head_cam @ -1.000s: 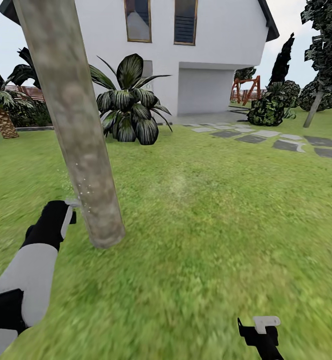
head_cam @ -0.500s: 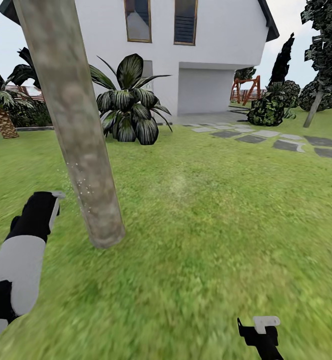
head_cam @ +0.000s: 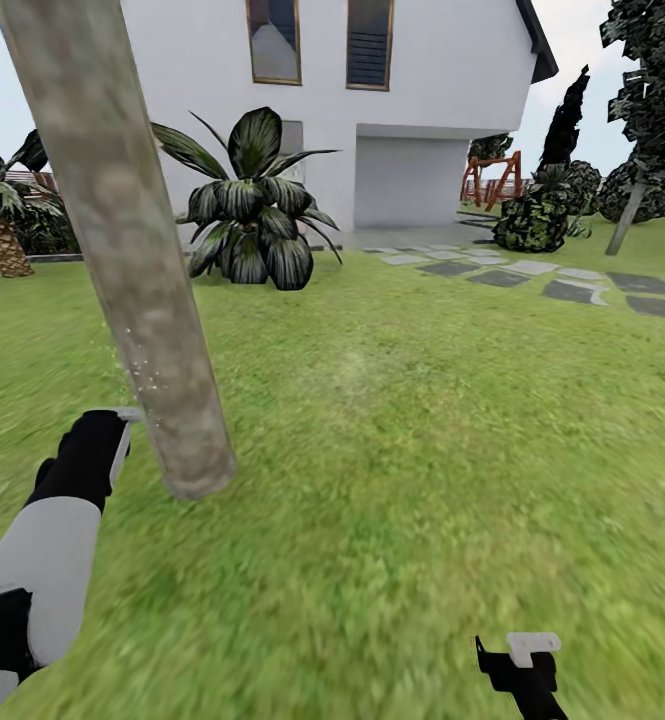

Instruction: In the garden, pick up the pesticide atomizer on the floor and spray pesticide onto both trees until each tree trunk is fully covered.

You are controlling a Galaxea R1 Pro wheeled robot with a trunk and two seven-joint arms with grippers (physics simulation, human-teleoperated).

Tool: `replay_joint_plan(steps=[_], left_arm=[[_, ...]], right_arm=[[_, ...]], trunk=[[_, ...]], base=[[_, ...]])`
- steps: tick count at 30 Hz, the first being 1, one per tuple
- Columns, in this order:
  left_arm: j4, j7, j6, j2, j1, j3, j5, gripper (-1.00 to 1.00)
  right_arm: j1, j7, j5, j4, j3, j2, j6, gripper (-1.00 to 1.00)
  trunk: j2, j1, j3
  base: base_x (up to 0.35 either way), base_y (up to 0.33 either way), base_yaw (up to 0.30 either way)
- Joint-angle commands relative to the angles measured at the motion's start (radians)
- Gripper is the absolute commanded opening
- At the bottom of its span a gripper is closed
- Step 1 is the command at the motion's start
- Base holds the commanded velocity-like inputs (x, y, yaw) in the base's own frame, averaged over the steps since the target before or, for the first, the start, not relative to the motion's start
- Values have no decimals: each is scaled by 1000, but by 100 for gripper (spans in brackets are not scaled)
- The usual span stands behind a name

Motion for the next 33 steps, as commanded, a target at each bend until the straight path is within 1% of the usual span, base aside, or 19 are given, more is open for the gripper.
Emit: replay_joint_plan(steps=[1,12,19,25,29,33], left_arm=[[-2,4,4,1,-1,-1,1,-100],[-4,3,5,1,-1,-2,1,-100],[-2,5,5,-1,-1,0,2,-100],[4,8,5,-6,1,2,3,-100],[13,8,5,-23,2,2,1,-100],[3,8,5,-26,2,2,0,-100]], right_arm=[[-1,-6,11,1,-4,0,-2,100],[-1,-6,11,1,-4,0,-2,100],[-1,-6,11,1,-3,1,-2,100],[-1,-6,11,1,-3,2,-2,100],[-1,-5,11,1,-4,0,-3,100],[-1,-5,12,1,-4,-1,-4,100]], trunk=[[0,0,-1],[0,0,-1],[0,0,-1],[0,0,-1],[0,0,-1],[0,0,-1]], base=[[-5,-274,0],[-81,-274,19],[2,-274,229],[119,-271,263],[193,-233,58],[242,-187,5]])
